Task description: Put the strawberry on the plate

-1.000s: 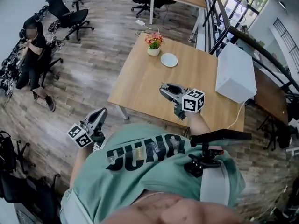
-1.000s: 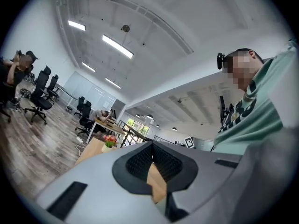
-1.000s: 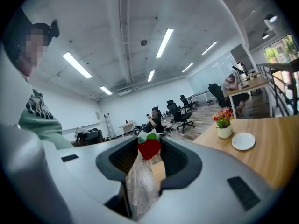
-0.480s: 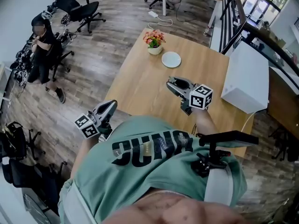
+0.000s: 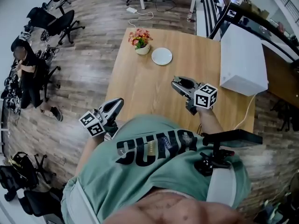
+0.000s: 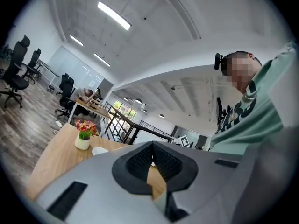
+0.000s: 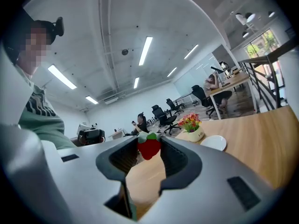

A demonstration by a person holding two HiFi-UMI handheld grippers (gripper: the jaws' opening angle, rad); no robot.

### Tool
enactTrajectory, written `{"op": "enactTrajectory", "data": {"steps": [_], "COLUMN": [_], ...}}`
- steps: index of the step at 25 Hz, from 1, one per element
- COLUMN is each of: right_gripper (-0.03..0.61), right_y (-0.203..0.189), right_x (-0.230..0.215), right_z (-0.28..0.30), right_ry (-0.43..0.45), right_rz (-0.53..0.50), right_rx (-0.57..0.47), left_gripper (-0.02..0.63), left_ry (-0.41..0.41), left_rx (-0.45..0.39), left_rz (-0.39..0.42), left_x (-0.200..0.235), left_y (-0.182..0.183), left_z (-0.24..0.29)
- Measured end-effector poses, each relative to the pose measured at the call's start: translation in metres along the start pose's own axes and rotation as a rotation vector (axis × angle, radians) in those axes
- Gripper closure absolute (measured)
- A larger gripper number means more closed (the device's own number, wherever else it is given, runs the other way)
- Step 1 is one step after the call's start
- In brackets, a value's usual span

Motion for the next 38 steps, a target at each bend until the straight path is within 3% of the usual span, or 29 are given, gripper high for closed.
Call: {"op": "enactTrajectory", "data": {"steps": [7,13,19,26,32,38], "right_gripper": [0.425,0.425,0.425,0.425,0.425,0.425], "right_y": [0.019,0.033,0.039,0.039,0.031,0.025], "right_x": [0.032,0.058,0.027,-0.017,-0.04,-0.059], "right_z": [0.058,0.105,0.086,0.069,0.083,0.09], "right_ry": [-0.172,-0.228,-0.23,-0.172,-0.142,-0.174], "right_rz": [-0.048,-0.083,-0.092,-0.125,-0.125,-0.137], "right_rx": [0.004,0.032,0.083,0.089,0.106,0.13], "left_gripper": [0.612,0.612,0.612,0.612,0.612,0.612], "left_ry": [-0.164,-0.206,-0.223,-0.172,-0.136,-0.139], "left_rx": [-0.024,0.001,-0.018,0.01,0.106,0.148], "left_rz": [-0.056,-0.067,-0.093,-0.086,-0.049,-0.051], "left_x": [0.1,0.164,0.154,0.129,0.146,0.174], "left_y": [0.037,0.059,0.042,0.02,0.023,0.017], "left_z": [-0.025,-0.044,0.007,0.05,0.084,0.119]}}
Point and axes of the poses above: the fingertips, and each gripper's own axes: z forward along the fingers, x to its left, y out of its top, the point moved 6 cm from there along -z, backward along the fingers, and after that the axes turned 4 degrees about -x, right-handed, at the moved point
